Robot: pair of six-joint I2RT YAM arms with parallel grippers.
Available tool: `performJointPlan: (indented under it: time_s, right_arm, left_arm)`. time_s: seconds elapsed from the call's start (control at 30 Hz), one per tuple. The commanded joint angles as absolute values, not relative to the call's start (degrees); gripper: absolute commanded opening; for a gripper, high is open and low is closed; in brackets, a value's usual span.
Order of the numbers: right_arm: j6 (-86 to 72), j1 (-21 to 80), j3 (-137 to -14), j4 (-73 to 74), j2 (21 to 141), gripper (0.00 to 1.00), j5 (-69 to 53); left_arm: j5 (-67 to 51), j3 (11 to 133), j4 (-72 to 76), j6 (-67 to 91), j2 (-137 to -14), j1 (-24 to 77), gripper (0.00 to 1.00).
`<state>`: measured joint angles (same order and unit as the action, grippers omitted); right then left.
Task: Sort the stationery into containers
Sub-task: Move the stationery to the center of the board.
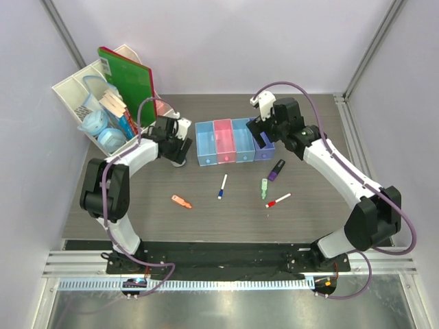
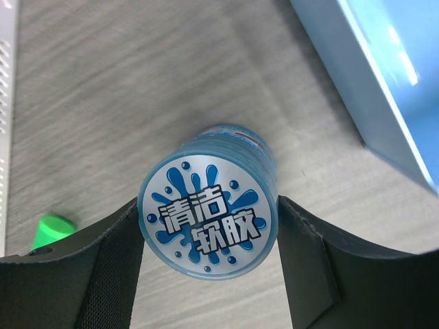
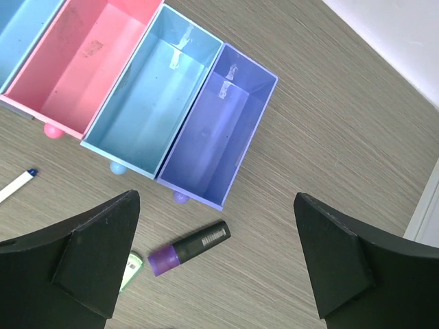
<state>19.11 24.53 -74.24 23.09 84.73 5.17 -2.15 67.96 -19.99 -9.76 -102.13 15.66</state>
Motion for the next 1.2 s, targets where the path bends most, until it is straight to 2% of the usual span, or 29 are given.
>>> performJointPlan:
  time_s: [0.0,0.47,1.0,1.1,1.17]
  right_arm:
    - [18.55,25.22,-75.32,24.34,81.30,1.00,5.89]
    - [18.46,27.60,-75.06,28.47,77.35,1.00,2.82]
    - [19.42,27.60,-72.33,30.50,71.37,1.00,1.49]
    - [19.86,27.60,-72.25,30.85,71.10,1.00,1.84]
    - [20.47,27.60,-72.07,31.46,70.75,1.00,1.93]
  left_arm:
    - [-8.26,63.02,-28.56,-12.39,-100.12,16.96,0.33]
    - [-11.43,54.85,-32.43,-17.67,-89.56,25.74,0.34]
    - [-6.33,55.54,-30.06,-12.92,-91.58,42.53,0.33]
    - [-5.10,57.04,-30.50,-12.66,-91.67,43.07,0.45]
    - [-4.84,57.22,-31.11,-13.27,-89.93,42.98,0.60]
